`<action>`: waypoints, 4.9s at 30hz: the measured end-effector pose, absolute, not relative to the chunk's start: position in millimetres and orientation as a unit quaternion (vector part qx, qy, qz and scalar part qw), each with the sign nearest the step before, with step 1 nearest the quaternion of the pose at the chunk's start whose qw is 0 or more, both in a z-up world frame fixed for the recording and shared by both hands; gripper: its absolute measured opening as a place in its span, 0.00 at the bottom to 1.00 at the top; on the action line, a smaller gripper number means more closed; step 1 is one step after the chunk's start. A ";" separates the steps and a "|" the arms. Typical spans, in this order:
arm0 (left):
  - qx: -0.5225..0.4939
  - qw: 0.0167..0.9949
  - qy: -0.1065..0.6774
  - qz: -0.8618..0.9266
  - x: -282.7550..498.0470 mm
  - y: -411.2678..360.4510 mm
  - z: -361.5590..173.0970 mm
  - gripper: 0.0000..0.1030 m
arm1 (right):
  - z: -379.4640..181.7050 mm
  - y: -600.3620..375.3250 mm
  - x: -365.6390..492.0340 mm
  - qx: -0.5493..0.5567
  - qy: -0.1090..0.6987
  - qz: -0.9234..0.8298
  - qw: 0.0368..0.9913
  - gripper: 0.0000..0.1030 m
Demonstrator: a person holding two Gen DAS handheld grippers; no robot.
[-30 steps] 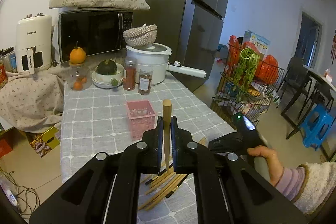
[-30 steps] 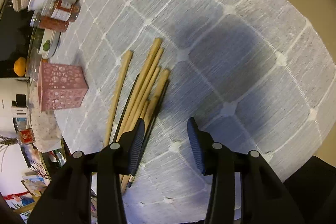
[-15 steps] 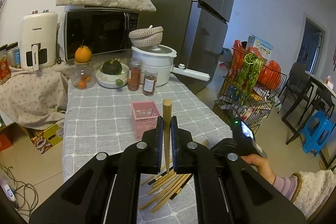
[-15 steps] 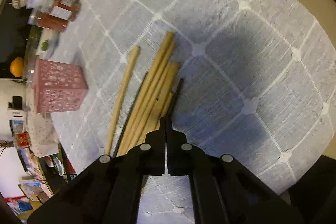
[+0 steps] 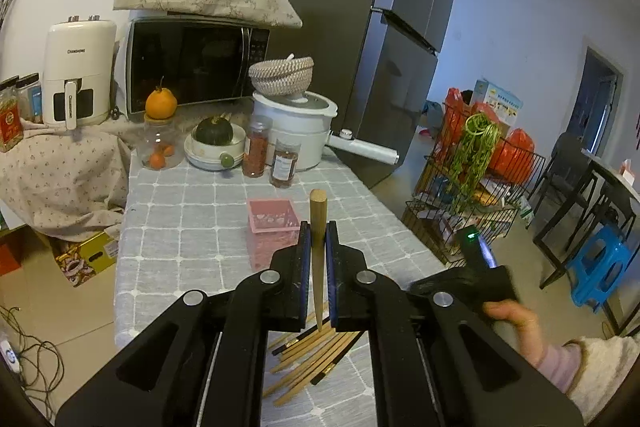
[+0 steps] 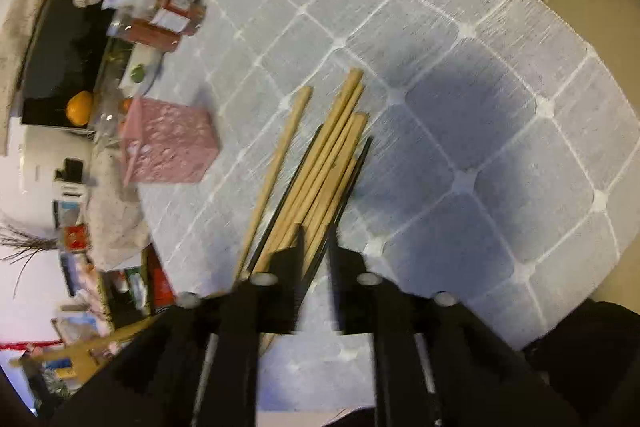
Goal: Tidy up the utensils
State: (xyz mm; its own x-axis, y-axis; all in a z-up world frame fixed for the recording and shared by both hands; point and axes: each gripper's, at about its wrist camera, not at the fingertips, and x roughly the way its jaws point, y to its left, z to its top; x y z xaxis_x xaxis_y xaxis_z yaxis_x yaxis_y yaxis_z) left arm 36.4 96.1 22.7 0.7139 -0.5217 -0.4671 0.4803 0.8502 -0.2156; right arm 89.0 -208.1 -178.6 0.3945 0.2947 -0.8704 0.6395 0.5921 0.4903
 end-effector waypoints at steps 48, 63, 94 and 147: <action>-0.069 0.951 0.213 -0.214 70.9 95.7 80.0 0.06 | 35.2 -197.7 93.0 0.265 0.353 -0.028 0.897 0.08; -0.043 0.952 0.247 -0.174 177.2 55.7 57.1 0.06 | 77.2 -209.6 155.3 0.263 0.309 -0.005 0.914 0.08; -0.102 0.957 0.238 -0.128 167.2 99.9 39.1 0.37 | 0.5 -116.7 225.2 0.144 0.345 0.029 0.927 0.11; 0.132 0.816 0.527 -0.196 140.3 -81.7 -121.6 0.93 | -137.6 -297.7 -2.6 0.359 0.427 -0.155 0.815 0.94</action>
